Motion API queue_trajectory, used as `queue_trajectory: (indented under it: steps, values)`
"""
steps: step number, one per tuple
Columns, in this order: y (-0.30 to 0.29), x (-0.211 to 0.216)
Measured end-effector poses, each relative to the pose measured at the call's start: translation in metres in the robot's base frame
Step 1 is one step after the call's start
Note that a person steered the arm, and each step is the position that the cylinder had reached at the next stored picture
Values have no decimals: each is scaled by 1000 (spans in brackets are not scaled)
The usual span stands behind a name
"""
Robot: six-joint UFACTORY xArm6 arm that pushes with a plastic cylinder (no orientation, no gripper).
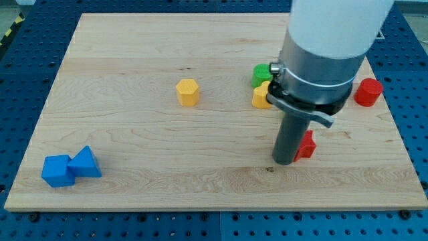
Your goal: Push the red star close to the red circle
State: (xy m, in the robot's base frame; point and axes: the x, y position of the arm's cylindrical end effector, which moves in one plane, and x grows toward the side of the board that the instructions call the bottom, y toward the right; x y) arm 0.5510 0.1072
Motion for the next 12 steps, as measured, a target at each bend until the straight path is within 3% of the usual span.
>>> queue_trajectory:
  steps: [4, 6, 9, 10, 11, 12]
  values:
    - [86, -26]
    - [103, -67]
    - [103, -111]
    - [81, -111]
    - [37, -130]
    - [37, -163]
